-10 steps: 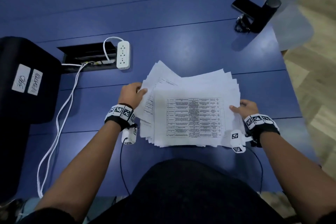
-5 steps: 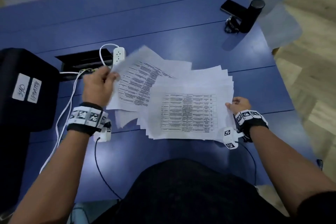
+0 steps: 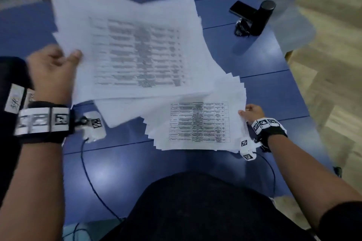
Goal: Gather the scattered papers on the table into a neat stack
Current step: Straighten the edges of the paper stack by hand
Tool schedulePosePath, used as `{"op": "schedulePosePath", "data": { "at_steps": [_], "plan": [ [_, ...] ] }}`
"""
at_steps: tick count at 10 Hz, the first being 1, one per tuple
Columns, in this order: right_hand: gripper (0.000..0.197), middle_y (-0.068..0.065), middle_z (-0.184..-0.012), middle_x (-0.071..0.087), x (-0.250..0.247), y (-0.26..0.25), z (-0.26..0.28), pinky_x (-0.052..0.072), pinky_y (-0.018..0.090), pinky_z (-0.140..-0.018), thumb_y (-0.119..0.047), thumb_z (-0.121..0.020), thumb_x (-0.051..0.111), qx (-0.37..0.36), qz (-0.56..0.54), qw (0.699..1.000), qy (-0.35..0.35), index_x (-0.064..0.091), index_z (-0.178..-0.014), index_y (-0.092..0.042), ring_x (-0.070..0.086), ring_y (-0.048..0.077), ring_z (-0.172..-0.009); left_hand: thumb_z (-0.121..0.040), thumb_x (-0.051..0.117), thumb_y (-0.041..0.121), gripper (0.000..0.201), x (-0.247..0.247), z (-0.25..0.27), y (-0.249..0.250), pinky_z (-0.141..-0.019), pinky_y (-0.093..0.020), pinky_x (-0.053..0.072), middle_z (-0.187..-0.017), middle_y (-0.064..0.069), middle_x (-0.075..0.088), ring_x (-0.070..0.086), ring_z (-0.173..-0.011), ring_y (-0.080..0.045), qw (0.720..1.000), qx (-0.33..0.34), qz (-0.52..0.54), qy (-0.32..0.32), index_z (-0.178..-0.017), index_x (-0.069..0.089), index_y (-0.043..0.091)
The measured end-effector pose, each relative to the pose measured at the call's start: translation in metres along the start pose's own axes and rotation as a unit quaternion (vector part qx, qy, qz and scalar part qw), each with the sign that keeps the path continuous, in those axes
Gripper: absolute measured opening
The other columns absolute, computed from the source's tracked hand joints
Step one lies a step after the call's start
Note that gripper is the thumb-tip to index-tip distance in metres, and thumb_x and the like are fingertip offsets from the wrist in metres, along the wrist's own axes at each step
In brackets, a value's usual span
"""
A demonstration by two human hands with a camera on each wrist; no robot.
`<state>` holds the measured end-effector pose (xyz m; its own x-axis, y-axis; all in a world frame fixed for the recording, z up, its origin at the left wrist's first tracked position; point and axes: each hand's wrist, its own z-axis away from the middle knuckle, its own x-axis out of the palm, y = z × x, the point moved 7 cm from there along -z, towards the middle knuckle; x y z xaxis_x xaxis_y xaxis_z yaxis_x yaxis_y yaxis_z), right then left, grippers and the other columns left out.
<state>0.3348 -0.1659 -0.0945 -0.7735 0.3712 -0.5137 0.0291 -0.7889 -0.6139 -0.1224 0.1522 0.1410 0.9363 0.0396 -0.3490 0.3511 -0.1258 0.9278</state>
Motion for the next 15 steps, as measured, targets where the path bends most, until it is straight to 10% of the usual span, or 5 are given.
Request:
{"op": "schedulePosePath", "data": {
  "at_steps": [1, 4, 8, 11, 15],
  "plan": [
    [0.004, 0.007, -0.092, 0.064, 0.001, -0.006, 0.003, 0.046, 0.031, -0.077, -0.011, -0.092, 0.06, 0.009, -0.066, 0.998, -0.024, 0.06, -0.089, -0.01, 0.058, 0.023, -0.091, -0.09, 0.06, 0.003, 0.007, 0.058, 0.057, 0.004, -0.049, -0.005, 0.042, -0.054, 0.021, 0.065, 0.054, -0.047, 0.012, 0.994, -0.028, -0.043, -0.092, -0.09, 0.062, 0.01],
    [0.065, 0.003, -0.117, 0.065, 0.009, -0.016, 0.0, 0.051, 0.033, -0.085, -0.051, -0.071, 0.078, 0.054, -0.144, 0.984, -0.094, 0.062, -0.117, -0.008, 0.064, 0.023, -0.1, -0.089, 0.056, 0.05, 0.056, 0.167, 0.121, -0.163, -0.092, -0.045, 0.04, -0.125, -0.021, 0.049, 0.044, -0.115, -0.039, 0.823, -0.095, -0.483, -0.285, -0.116, 0.054, 0.001],
    [0.053, 0.009, -0.104, 0.067, 0.027, -0.043, 0.015, 0.046, 0.031, -0.085, -0.009, -0.065, 0.087, -0.024, -0.091, 0.99, -0.102, 0.064, -0.112, 0.0, 0.061, 0.022, -0.095, -0.069, 0.084, 0.019, 0.046, 0.156, 0.086, -0.179, -0.085, -0.037, 0.052, -0.113, -0.013, 0.069, 0.065, -0.102, -0.028, 0.899, -0.306, -0.215, -0.229, -0.108, 0.066, 0.003],
    [0.09, -0.003, -0.089, 0.077, -0.017, -0.092, 0.039, 0.058, 0.035, -0.084, -0.05, -0.012, 0.095, -0.138, -0.177, 0.962, -0.156, 0.07, -0.089, -0.011, 0.072, 0.013, -0.084, -0.04, 0.097, 0.03, 0.09, 0.132, 0.09, -0.114, -0.093, -0.041, 0.053, -0.116, -0.004, 0.07, 0.066, -0.11, -0.023, 0.913, -0.262, 0.097, -0.296, -0.118, 0.056, 0.017],
    [0.023, -0.035, -0.064, 0.065, -0.093, -0.193, 0.115, 0.045, 0.001, -0.069, 0.001, -0.072, 0.075, -0.317, -0.277, 0.907, 0.005, 0.063, -0.09, -0.008, 0.061, -0.018, -0.067, -0.077, 0.065, -0.017, 0.044, 0.076, 0.082, 0.064, -0.083, -0.018, 0.053, -0.09, 0.016, 0.074, 0.068, -0.09, 0.0, 0.965, -0.007, 0.239, -0.11, -0.098, 0.066, 0.022]
  ]
}}
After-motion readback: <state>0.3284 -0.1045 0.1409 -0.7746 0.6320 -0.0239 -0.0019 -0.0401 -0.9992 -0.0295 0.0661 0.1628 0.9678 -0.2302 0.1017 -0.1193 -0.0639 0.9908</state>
